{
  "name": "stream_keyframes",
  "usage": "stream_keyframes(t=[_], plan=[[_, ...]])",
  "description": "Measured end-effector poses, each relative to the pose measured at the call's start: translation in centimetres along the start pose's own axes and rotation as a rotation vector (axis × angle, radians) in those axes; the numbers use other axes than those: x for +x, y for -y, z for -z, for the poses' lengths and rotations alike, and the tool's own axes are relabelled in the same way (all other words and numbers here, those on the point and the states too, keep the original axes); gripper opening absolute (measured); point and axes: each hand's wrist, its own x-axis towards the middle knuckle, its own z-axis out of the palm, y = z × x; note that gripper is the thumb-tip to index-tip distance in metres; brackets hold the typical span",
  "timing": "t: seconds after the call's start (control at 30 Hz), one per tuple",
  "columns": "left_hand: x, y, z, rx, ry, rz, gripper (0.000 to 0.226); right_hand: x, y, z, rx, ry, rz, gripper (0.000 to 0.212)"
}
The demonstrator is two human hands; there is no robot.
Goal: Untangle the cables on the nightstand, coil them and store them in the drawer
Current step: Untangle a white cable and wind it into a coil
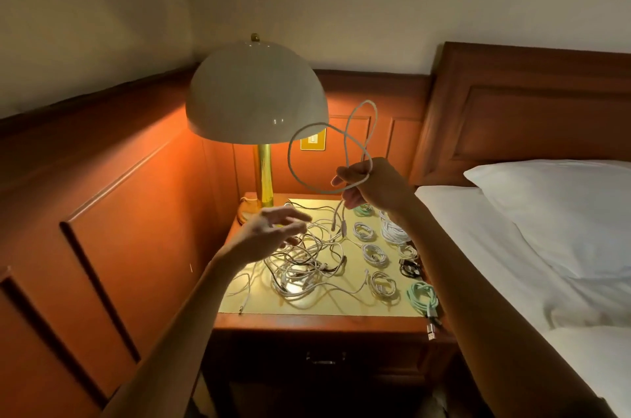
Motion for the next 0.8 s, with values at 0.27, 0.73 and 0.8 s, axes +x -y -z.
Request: stream_keyframes(t=[0.27,0.73,0.8], plan=[[-2.9,-3.0,-2.2,-0.007,0.031,-0.03,0.031,-2.3,1.7,-2.5,0.163,0.012,-0.085,0.025],[-4.7,-4.5,5.7,0.054,-0.235,0.086,0.034,-9.3,5.2,-2.0,0.092,0.261,0.015,0.068],[-4.7,-4.6,6.0,0.028,-0.302,0.049,0.034,-10.3,5.9,-1.3,0.041,0.308,0.037,0.071]])
